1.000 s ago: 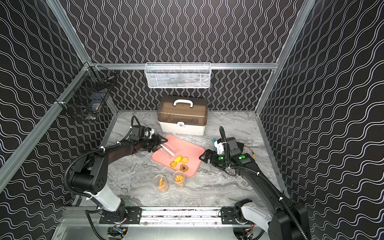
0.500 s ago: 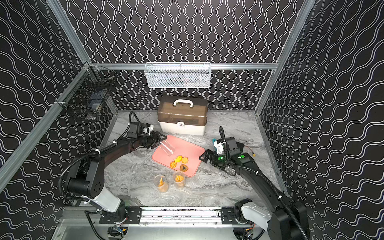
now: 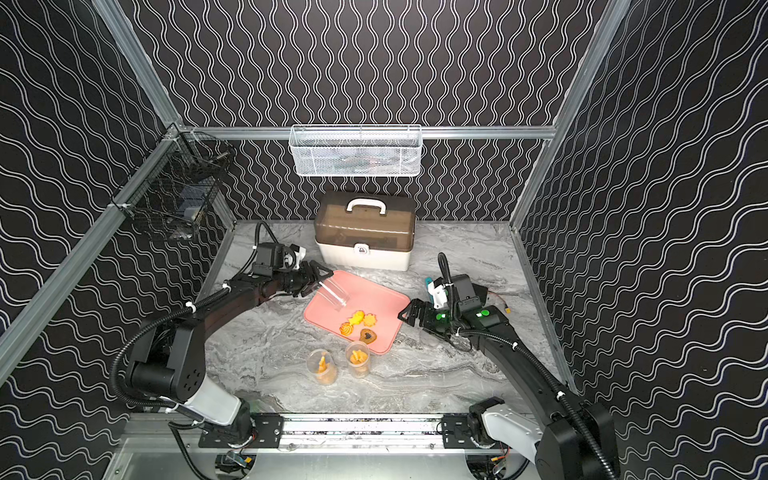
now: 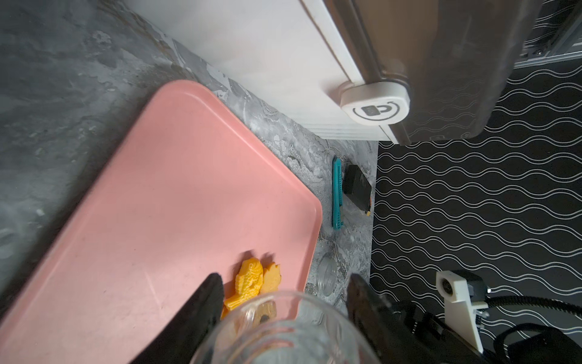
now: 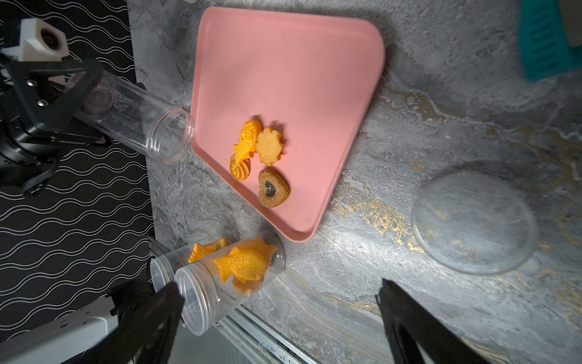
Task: Pour the cookies out of the jar
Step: Pour the cookies in the jar onto the tray.
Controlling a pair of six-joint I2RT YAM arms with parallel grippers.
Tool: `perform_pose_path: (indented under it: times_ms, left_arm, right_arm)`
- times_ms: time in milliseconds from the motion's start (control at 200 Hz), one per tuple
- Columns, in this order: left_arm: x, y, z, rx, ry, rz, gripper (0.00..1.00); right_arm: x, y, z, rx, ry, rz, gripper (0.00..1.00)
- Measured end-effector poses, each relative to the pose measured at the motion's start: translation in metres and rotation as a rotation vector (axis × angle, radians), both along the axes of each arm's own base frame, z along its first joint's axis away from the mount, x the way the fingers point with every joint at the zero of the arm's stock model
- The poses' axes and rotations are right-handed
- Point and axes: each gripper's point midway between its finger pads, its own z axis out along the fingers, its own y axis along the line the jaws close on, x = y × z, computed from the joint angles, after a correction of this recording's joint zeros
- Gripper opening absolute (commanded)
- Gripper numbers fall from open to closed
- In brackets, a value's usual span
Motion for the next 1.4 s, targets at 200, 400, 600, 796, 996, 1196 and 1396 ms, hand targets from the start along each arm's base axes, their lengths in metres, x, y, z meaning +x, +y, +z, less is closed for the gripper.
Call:
perform_pose_path:
  times_ms: [200,400,600,796,996,1196,1396]
  left_arm:
    - [-0.004,0.0,0.01,-0.011,-0.022,-0.002,0.59]
    - [-0.013,0.005,0.022,-0.051,-0.024,0.025,0.59]
    - [-0.021,0.007,0.045,-0.094,-0.049,0.047,0.59]
    - [-0.027,0.005,0.072,-0.147,-0.087,0.057,0.59]
    - [-0.04,0.005,0.098,-0.209,-0.123,0.071,0.59]
    - [-0.063,0.007,0.117,-0.263,-0.138,0.092,0.59]
    - [-0.084,0.008,0.125,-0.315,-0.137,0.111,0.59]
  right_arm:
    - [0.001,-0.002,-0.002,-0.013,0.004,-0.007,1.0]
    - [0.0,-0.01,-0.009,-0.069,0.031,-0.036,1.0]
    - [0.0,-0.016,-0.012,-0.109,0.034,-0.04,1.0]
    - [-0.001,-0.02,-0.013,-0.127,0.04,-0.048,1.0]
    - [0.005,-0.031,-0.016,-0.211,0.069,-0.082,1.0]
    - [0.009,-0.04,-0.023,-0.302,0.11,-0.084,1.0]
    - [0.007,-0.035,-0.018,-0.278,0.105,-0.054,1.0]
